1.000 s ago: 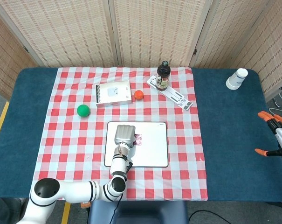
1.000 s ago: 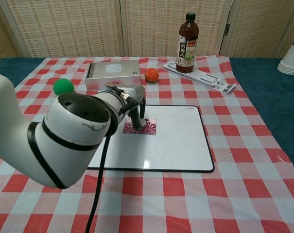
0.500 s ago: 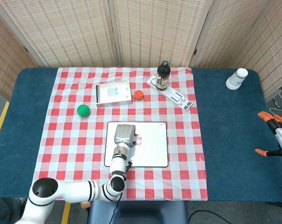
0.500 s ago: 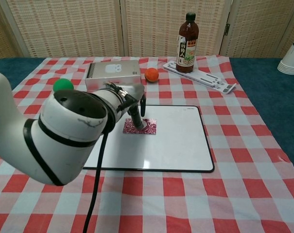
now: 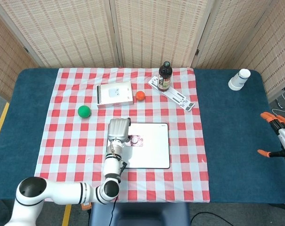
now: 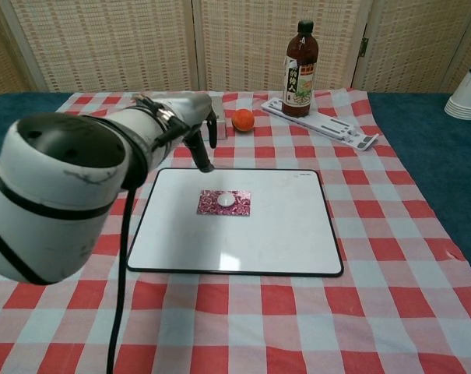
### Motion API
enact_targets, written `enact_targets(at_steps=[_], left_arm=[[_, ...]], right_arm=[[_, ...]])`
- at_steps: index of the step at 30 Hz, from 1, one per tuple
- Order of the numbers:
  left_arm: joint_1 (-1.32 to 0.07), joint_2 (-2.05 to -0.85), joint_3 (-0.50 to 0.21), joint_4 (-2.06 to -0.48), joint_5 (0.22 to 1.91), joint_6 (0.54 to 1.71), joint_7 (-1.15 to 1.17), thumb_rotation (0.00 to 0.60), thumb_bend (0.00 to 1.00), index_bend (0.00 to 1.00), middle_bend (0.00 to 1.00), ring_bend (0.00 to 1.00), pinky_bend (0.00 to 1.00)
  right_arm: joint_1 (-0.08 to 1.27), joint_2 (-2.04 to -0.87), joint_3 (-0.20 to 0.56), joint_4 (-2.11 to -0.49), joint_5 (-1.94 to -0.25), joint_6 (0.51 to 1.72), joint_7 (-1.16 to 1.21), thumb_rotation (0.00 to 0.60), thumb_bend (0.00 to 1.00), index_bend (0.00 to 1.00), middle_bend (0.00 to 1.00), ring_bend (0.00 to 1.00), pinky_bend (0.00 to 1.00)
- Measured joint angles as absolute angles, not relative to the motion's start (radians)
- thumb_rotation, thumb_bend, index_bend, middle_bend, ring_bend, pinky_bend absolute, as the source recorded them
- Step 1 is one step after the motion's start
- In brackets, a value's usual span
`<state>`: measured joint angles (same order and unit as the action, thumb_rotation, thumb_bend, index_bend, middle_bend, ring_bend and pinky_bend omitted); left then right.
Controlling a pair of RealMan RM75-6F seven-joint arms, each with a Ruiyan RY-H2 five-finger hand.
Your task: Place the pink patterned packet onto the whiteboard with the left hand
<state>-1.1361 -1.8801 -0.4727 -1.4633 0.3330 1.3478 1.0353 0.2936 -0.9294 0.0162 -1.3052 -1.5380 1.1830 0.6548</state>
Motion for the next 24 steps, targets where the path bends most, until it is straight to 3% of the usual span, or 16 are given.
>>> enact_targets(at_steps=[2,4,7,9,10,13,19,24], left_arm=[[-1.094,-1.845,-0.447,-1.542,0.4,1.438,1.006,0.6,0.27,0.34,0.8,0.87,0.95],[-1.035,-1.804,-0.408,-1.636,0.471,1.534,0.969,0.6,0.25,0.22,0.59,0.66,0.84],[-0.93,-1.735,-0.315,-1.781,0.589,1.643,0.902,0.6,0.2,0.03,0.17,0.22,0.47],[-0.867,-1.691,-0.242,-1.856,0.662,1.676,0.859,0.6,0.18,0.0,0.02,0.04,0.24],[-0.828,-1.663,-0.191,-1.896,0.708,1.692,0.833,0.6,0.17,0.0,0.0,0.0,0.15],[-0.741,-1.615,-0.08,-1.961,0.807,1.732,0.784,0.6,0.16,0.0,0.0,0.0,0.05],[-0.574,-1.595,0.087,-1.995,1.006,1.832,0.692,0.6,0.19,0.0,0.0,0.0,0.0],[-0.485,-1.585,0.145,-2.007,1.082,1.851,0.651,0.6,0.19,0.0,0.0,0.0,0.0]], right_arm=[[0.294,-0.927,0.014,-1.306,-1.54,1.18,0.661,0.6,0.0,0.0,0.0,0.0,0.0],[0.293,-0.924,0.012,-1.306,-1.54,1.179,0.666,0.6,0.0,0.0,0.0,0.0,0.0],[0.288,-0.92,0.013,-1.306,-1.538,1.188,0.674,0.6,0.0,0.0,0.0,0.0,0.0],[0.283,-0.918,0.016,-1.306,-1.536,1.198,0.681,0.6,0.0,0.0,0.0,0.0,0.0],[0.283,-0.917,0.017,-1.305,-1.536,1.2,0.684,0.6,0.0,0.0,0.0,0.0,0.0],[0.282,-0.917,0.018,-1.299,-1.535,1.201,0.693,0.6,0.0,0.0,0.0,0.0,0.0],[0.281,-0.919,0.019,-1.288,-1.532,1.2,0.703,0.6,0.0,0.0,0.0,0.0,0.0],[0.276,-0.918,0.024,-1.28,-1.526,1.208,0.717,0.6,0.0,0.0,0.0,0.0,0.0]])
